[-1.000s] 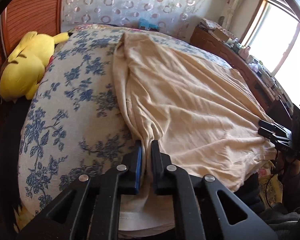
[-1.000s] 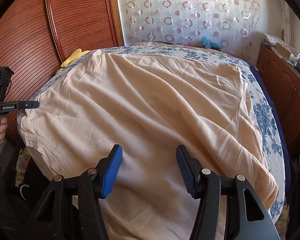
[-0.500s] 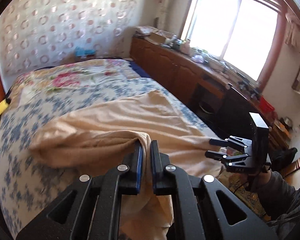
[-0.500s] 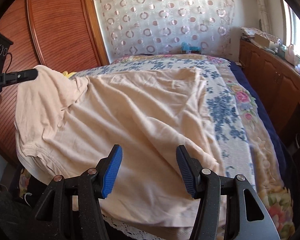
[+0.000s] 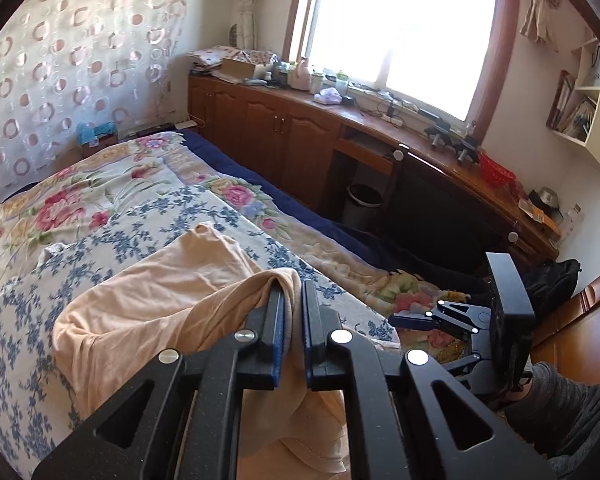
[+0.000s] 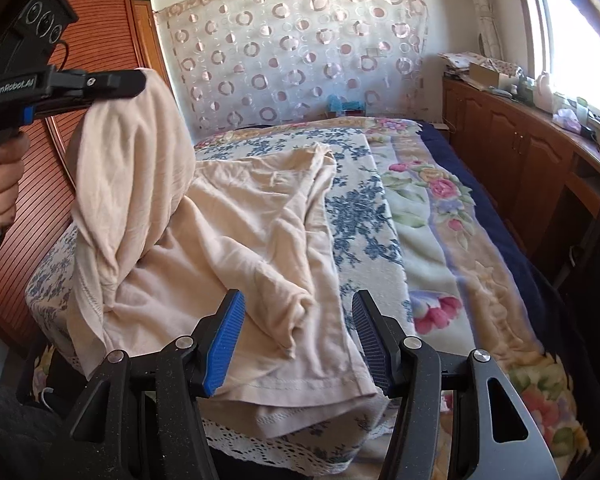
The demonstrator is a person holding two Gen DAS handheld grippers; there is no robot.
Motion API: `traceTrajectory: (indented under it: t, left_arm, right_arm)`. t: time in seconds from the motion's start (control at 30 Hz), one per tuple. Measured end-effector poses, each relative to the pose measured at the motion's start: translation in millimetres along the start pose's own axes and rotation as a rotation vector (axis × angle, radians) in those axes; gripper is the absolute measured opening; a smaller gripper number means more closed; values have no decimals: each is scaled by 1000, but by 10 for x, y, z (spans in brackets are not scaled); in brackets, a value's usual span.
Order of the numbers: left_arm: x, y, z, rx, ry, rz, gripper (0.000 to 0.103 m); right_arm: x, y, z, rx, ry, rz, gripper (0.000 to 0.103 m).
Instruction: Fold small clothes
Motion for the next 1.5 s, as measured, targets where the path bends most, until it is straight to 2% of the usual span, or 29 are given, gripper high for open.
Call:
traceTrajectory:
  t: [0.13,0.23,0.33,0.37,0.47,0.5,0.57,0.77,1.0,1.1,1.3,1.5]
  left_arm:
    - [41,26,-174,-31,27,-17,9]
    - [42,-18,-211,-42,26,-27,17]
    - [1,-59,-212,-40,32,-27,35]
    - [-21,-73,-195,-38,36,-25,47]
    - [-128,-157,-132,-41,39,-12,54]
    - [-182,-209,-119,-54,42,-2,65]
    - [-280,-329,-87,-66,47,12,76]
    - [-623,-894,51,-121,115,57,77]
    - [-1090,-1565,304,-143,238,149,77]
    - [-1282,-1820,409,-145,264,205,77]
    - [-1516,-2182,454,-168,323,270,77]
    - [-1644,-2384,386,-193,336,306,77]
  right_arm:
    - [59,-32,71,0,-15,-7,58]
    - [91,-33,119,-2,-19,-14,58]
    - [80,-20,123,-3,-22,-19,58]
    - [74,-20,124,-4,-22,-21,58]
    - [34,-1,127,-6,-17,-20,58]
    - [13,6,125,-6,-15,-15,58]
    - [-19,28,98,-8,-11,-4,58]
    - [-119,118,-37,-15,7,29,58]
    - [-378,222,-244,-36,45,93,58]
    - [-568,289,-335,-48,69,145,58]
    - [-958,405,-513,-60,121,241,58]
    - [-1292,500,-735,-90,168,337,58]
Point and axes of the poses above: each gripper's, at about its wrist camera, not at the fingertips, and z roughly against the way its jaws point, x to its right, y to its top, the point moved 4 cm from there along -z, roughly the way its jaws point, and after that the axes turned 9 degrees about -z, right-handed, at the moved point
